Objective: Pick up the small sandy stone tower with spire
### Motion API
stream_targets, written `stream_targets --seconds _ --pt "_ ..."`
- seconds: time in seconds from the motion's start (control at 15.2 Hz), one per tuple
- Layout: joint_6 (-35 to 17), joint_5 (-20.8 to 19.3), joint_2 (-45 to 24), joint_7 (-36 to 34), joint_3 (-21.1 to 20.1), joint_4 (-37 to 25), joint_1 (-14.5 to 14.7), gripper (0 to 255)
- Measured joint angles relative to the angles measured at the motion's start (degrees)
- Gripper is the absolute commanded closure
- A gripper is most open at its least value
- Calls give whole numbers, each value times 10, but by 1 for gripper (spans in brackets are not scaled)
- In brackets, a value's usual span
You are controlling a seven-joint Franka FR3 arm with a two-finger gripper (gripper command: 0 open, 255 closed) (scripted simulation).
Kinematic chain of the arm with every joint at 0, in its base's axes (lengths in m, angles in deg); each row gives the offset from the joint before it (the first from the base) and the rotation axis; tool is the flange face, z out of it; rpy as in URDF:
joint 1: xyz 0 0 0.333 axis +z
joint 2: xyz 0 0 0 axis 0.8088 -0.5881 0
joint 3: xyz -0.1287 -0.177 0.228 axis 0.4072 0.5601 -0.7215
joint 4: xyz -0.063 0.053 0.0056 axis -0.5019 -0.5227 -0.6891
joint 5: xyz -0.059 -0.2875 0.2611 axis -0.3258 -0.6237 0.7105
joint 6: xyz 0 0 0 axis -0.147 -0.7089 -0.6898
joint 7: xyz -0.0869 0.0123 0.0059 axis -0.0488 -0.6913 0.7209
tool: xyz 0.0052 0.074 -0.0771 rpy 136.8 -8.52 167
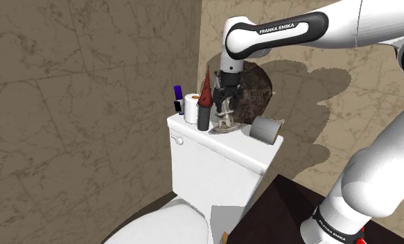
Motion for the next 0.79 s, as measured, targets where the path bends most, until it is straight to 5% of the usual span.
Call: stream_targets --seconds 0.53,0.79 --pt "-25 0 21 6 2 28 -1 255" --pt "7 -1 -6 0 -1 -10 -2 255"
